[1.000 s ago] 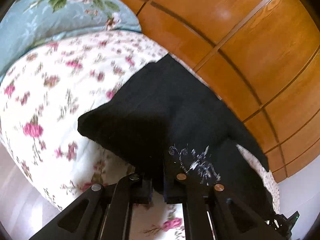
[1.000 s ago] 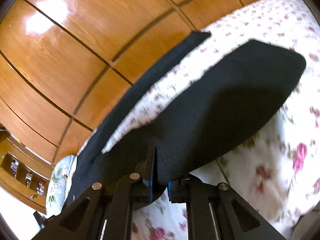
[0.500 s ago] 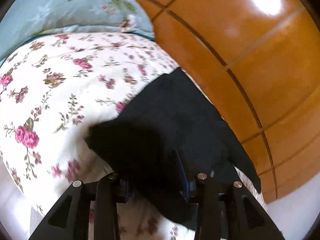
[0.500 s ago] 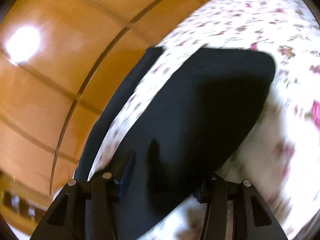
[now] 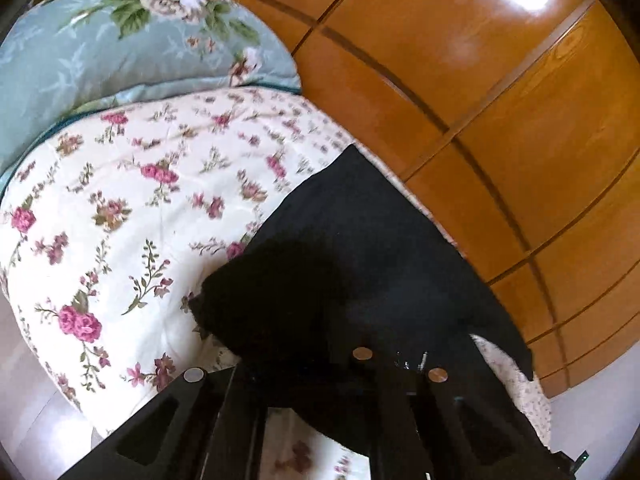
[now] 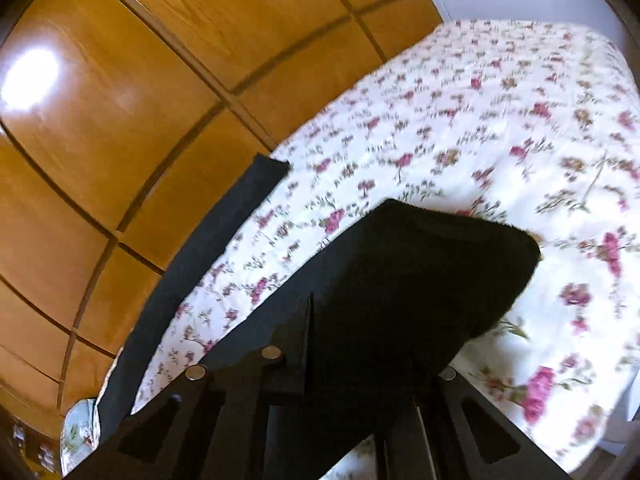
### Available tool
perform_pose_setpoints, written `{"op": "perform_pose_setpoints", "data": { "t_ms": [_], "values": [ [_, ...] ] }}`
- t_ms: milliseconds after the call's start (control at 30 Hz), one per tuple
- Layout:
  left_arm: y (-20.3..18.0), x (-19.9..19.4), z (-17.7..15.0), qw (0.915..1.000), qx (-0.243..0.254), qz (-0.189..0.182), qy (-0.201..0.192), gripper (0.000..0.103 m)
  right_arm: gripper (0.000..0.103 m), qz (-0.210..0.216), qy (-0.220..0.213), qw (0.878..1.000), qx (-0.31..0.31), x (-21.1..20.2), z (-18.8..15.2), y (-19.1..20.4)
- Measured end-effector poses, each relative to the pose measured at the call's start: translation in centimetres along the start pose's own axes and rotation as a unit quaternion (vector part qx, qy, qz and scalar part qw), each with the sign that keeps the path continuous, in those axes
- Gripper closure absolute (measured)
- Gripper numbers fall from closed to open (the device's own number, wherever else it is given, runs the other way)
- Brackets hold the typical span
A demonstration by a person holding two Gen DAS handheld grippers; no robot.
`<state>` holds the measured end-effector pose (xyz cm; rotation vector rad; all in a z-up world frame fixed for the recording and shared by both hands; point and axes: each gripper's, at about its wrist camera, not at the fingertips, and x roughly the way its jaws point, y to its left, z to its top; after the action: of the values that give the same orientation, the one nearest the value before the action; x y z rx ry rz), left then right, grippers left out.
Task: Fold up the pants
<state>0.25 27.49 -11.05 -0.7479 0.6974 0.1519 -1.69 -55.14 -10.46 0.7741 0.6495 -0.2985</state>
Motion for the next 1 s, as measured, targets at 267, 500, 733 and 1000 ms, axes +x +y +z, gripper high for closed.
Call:
{"op": "perform_pose_setpoints", "data": {
  "t_ms": [267, 500, 733, 1000],
  "values": [
    [1.0, -2.1, -1.3, 0.9998, 0.016, 0.012, -0.001, 0.097, 0.094, -0.029, 0.010, 1.000, -0.002, -1.3, -1.2, -2.2],
    [3.0, -0.3, -4.3, 0.9980, 0.042, 0.048, 0.005, 0.088, 0.094, -0.041, 0.024, 0.999, 0.026, 0.9, -2.3, -4.0],
    [5.9, -3.4, -1.7, 0.9962, -0.020, 0.078, -0.034, 0.075, 0.064, -0.187, -0.032, 0.981, -0.037, -1.4, 0.2, -2.2],
    [5.4, -5.9, 3.3, 0.9902, -0.041, 0.087, -0.101, 0.074, 0.062, -0.149, -0.136, 0.968, -0.150, -4.5, 0.2, 7.7]
  ]
}}
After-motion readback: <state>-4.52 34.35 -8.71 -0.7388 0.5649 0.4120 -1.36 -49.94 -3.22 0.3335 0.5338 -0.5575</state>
